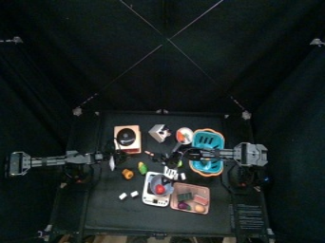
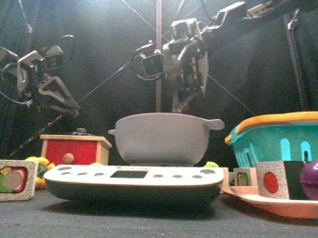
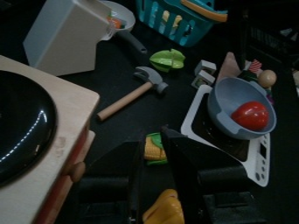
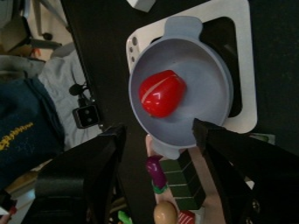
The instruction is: Grab cleaver
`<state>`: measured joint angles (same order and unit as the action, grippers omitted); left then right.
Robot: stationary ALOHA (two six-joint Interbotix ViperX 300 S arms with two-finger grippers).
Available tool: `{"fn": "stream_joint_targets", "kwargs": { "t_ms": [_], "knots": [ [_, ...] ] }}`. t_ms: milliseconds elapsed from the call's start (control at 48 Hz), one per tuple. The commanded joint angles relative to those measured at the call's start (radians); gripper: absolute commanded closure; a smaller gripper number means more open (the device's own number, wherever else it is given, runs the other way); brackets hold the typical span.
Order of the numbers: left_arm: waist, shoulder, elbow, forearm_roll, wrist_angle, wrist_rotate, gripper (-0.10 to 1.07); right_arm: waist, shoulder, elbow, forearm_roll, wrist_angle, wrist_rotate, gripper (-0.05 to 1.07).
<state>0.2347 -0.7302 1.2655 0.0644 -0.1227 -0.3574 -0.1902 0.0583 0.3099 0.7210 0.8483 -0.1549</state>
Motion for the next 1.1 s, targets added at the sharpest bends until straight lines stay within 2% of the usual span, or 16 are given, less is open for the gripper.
{"fn": "stream_joint_targets", "kwargs": {
  "t_ms": [0, 146, 312, 417, 646, 771, 896, 1083],
  "knots": [
    [-0.015, 0.003, -0.023, -0.017, -0.003, 0.005, 0.31, -0.006, -0.086, 0.028, 0.006, -0.058, 0.0, 0.09],
    [-0.028, 0.002, -0.032, -0.017, -0.011, 0.008, 0.31, -0.011, -0.167, 0.117, 0.02, -0.216, 0.003, 0.09],
    [-0.049, 0.002, -0.041, -0.014, -0.014, 0.005, 0.31, -0.048, -0.238, 0.19, 0.017, -0.456, 0.003, 0.09],
    [-0.058, 0.002, -0.046, -0.017, -0.032, 0.003, 0.31, -0.077, -0.241, 0.21, -0.002, -0.592, 0.002, 0.09],
    [-0.081, 0.002, -0.046, -0.018, -0.052, 0.003, 0.31, -0.127, -0.209, 0.202, -0.077, -0.769, 0.003, 0.09],
    [-0.081, 0.002, -0.046, -0.018, -0.058, 0.005, 0.31, -0.156, -0.195, 0.198, -0.101, -0.801, 0.005, 0.09],
    [-0.077, 0.002, -0.046, -0.018, -0.072, 0.002, 0.31, -0.187, -0.184, 0.169, -0.087, -0.784, 0.009, 0.09],
    [-0.067, 0.003, -0.048, -0.02, -0.072, 0.005, 0.31, -0.235, -0.166, 0.078, -0.057, -0.594, 0.026, 0.09]
  ]
}}
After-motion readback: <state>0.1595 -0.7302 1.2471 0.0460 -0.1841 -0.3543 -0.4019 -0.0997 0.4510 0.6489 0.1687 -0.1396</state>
